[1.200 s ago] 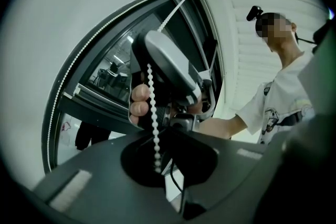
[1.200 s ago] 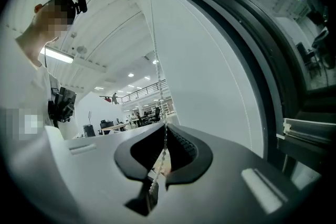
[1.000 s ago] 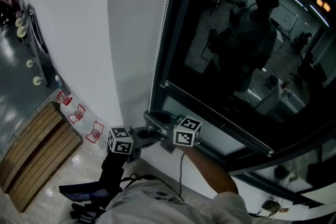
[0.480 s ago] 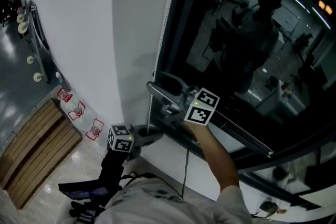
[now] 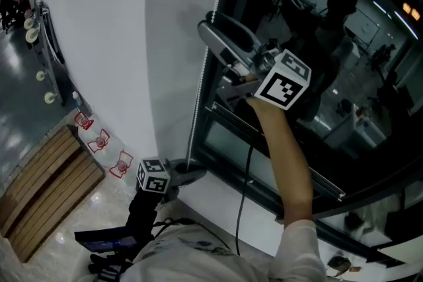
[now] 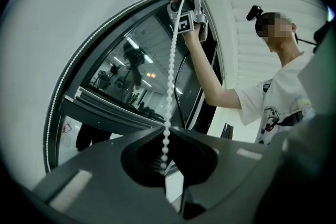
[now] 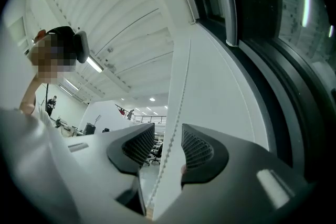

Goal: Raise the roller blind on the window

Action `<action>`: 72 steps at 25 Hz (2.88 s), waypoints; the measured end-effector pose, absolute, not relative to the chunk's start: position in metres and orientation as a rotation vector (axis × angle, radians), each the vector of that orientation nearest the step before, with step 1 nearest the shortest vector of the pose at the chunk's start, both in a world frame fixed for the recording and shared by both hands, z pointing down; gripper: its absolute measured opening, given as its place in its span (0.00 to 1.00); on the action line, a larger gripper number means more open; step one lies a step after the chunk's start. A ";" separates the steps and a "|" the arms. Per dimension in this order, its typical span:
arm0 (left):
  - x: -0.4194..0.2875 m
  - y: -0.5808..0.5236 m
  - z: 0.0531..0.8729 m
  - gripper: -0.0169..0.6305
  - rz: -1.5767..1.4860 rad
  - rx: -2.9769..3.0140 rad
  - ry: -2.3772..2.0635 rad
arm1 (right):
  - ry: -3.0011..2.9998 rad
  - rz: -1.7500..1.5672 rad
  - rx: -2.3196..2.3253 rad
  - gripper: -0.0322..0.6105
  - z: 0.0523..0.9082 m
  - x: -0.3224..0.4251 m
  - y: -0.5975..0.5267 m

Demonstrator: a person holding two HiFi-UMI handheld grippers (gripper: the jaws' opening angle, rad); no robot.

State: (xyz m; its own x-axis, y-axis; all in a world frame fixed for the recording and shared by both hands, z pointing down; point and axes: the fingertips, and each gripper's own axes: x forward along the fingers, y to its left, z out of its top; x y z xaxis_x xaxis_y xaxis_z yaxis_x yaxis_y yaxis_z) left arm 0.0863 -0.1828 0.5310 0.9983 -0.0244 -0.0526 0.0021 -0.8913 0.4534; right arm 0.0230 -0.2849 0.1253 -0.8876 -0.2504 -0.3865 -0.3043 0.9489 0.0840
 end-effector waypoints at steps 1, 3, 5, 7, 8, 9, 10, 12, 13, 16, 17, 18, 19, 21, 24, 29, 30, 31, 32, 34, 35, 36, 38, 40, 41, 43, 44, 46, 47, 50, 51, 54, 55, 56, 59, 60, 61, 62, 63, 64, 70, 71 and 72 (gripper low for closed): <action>0.086 -0.183 0.531 0.02 -0.079 2.670 -0.017 | 2.714 0.208 -0.407 0.26 0.119 0.024 -0.285; 0.085 -0.183 0.532 0.02 -0.080 2.670 -0.019 | 2.690 0.205 -0.421 0.18 0.111 0.027 -0.285; 0.085 -0.183 0.533 0.02 -0.081 2.668 -0.018 | 2.666 0.193 -0.433 0.08 0.109 0.030 -0.285; 0.086 -0.183 0.532 0.02 -0.082 2.667 -0.018 | 2.650 0.167 -0.429 0.08 0.110 0.031 -0.284; 0.086 -0.183 0.532 0.02 -0.083 2.667 -0.017 | 2.644 0.150 -0.424 0.07 0.110 0.032 -0.283; 0.086 -0.183 0.532 0.02 -0.083 2.666 -0.017 | 2.641 0.138 -0.419 0.07 0.110 0.032 -0.282; 0.086 -0.182 0.532 0.02 -0.084 2.665 -0.016 | 2.638 0.133 -0.415 0.07 0.111 0.032 -0.281; 0.087 -0.181 0.533 0.02 -0.085 2.662 -0.015 | 2.636 0.133 -0.410 0.07 0.112 0.031 -0.277; 0.087 -0.181 0.533 0.02 -0.084 2.661 -0.015 | 2.638 0.133 -0.407 0.07 0.113 0.030 -0.275; 0.086 -0.182 0.535 0.02 -0.082 2.661 -0.019 | 2.652 0.135 -0.401 0.07 0.121 0.026 -0.271; 0.086 -0.182 0.535 0.02 -0.083 2.661 -0.020 | 2.654 0.131 -0.401 0.07 0.124 0.025 -0.270; 0.086 -0.181 0.535 0.02 -0.084 2.660 -0.019 | 2.650 0.122 -0.401 0.07 0.127 0.025 -0.270; 0.086 -0.181 0.534 0.02 -0.083 2.660 -0.018 | 2.642 0.111 -0.401 0.07 0.129 0.026 -0.269; 0.087 -0.181 0.534 0.02 -0.080 2.661 -0.014 | 2.630 0.102 -0.406 0.07 0.130 0.030 -0.269; 0.087 -0.181 0.534 0.02 -0.077 2.663 -0.012 | 2.634 0.111 -0.415 0.07 0.132 0.031 -0.267; 0.083 -0.180 0.531 0.03 -0.104 2.675 -0.016 | 2.613 0.055 -0.438 0.07 0.133 0.037 -0.271; 0.080 -0.181 0.530 0.03 -0.122 2.678 -0.027 | 2.605 0.044 -0.442 0.07 0.132 0.039 -0.271; 0.077 -0.183 0.530 0.05 -0.135 2.683 -0.042 | 2.598 0.041 -0.448 0.07 0.131 0.040 -0.271; 0.074 -0.184 0.530 0.12 -0.140 2.691 -0.062 | 2.594 0.047 -0.458 0.07 0.130 0.042 -0.271; 0.067 -0.187 0.532 0.17 -0.136 2.711 -0.117 | 2.612 0.085 -0.498 0.08 0.134 0.042 -0.269; 0.063 -0.188 0.533 0.22 -0.137 2.719 -0.150 | 2.631 0.104 -0.521 0.09 0.140 0.041 -0.269; 0.059 -0.190 0.535 0.25 -0.141 2.724 -0.184 | 2.647 0.110 -0.543 0.14 0.149 0.040 -0.269; 0.049 -0.193 0.538 0.29 -0.146 2.732 -0.262 | 2.654 0.077 -0.580 0.20 0.171 0.042 -0.269; 0.038 -0.197 0.544 0.32 -0.135 2.739 -0.354 | 2.630 0.028 -0.637 0.26 0.194 0.050 -0.269; 0.032 -0.199 0.549 0.32 -0.123 2.740 -0.404 | 2.616 0.010 -0.676 0.27 0.207 0.055 -0.268; 0.017 -0.201 0.559 0.34 -0.084 2.738 -0.506 | 2.592 -0.020 -0.762 0.27 0.236 0.066 -0.263; 0.010 -0.202 0.565 0.35 -0.061 2.736 -0.553 | 2.580 -0.036 -0.804 0.27 0.250 0.071 -0.260; -0.005 -0.204 0.577 0.36 -0.019 2.721 -0.630 | 2.549 -0.076 -0.885 0.27 0.278 0.081 -0.252; -0.012 -0.204 0.583 0.36 0.001 2.709 -0.663 | 2.531 -0.096 -0.931 0.27 0.292 0.086 -0.247; -0.034 -0.203 0.603 0.37 0.090 2.688 -0.757 | 2.479 -0.143 -1.126 0.26 0.336 0.100 -0.231; -0.040 -0.203 0.610 0.37 0.135 2.692 -0.792 | 2.462 -0.156 -1.207 0.26 0.352 0.106 -0.224; -0.054 -0.202 0.630 0.39 0.251 2.702 -0.880 | 2.383 -0.220 -1.455 0.25 0.402 0.125 -0.203; -0.057 -0.200 0.633 0.39 0.257 2.699 -0.893 | 2.348 -0.253 -1.529 0.24 0.418 0.132 -0.194; -0.058 -0.197 0.634 0.39 0.252 2.699 -0.897 | 2.313 -0.289 -1.596 0.23 0.433 0.137 -0.185; -0.054 -0.188 0.625 0.31 0.250 2.763 -0.899 | 2.225 -0.354 -1.750 0.18 0.463 0.149 -0.154; -0.049 -0.184 0.618 0.26 0.243 2.795 -0.898 | 2.205 -0.358 -1.789 0.18 0.469 0.151 -0.142; -0.043 -0.177 0.611 0.21 0.225 2.823 -0.888 | 2.192 -0.361 -1.826 0.16 0.475 0.154 -0.127; -0.037 -0.164 0.604 0.14 0.201 2.846 -0.864 | 2.185 -0.369 -1.859 0.14 0.481 0.155 -0.109; -0.031 -0.148 0.599 0.04 0.179 2.863 -0.827 | 2.181 -0.382 -1.886 0.11 0.487 0.154 -0.090; -0.026 -0.131 0.595 0.02 0.167 2.872 -0.786 | 2.176 -0.398 -1.904 0.08 0.493 0.152 -0.071; -0.006 -0.039 0.597 0.02 0.170 2.871 -0.687 | 2.135 -0.448 -1.978 0.05 0.521 0.141 0.040; -0.006 -0.023 0.599 0.02 0.170 2.872 -0.670 | 2.113 -0.465 -1.994 0.05 0.527 0.139 0.059; -0.007 -0.008 0.600 0.02 0.171 2.873 -0.653 | 2.094 -0.480 -2.007 0.05 0.531 0.136 0.075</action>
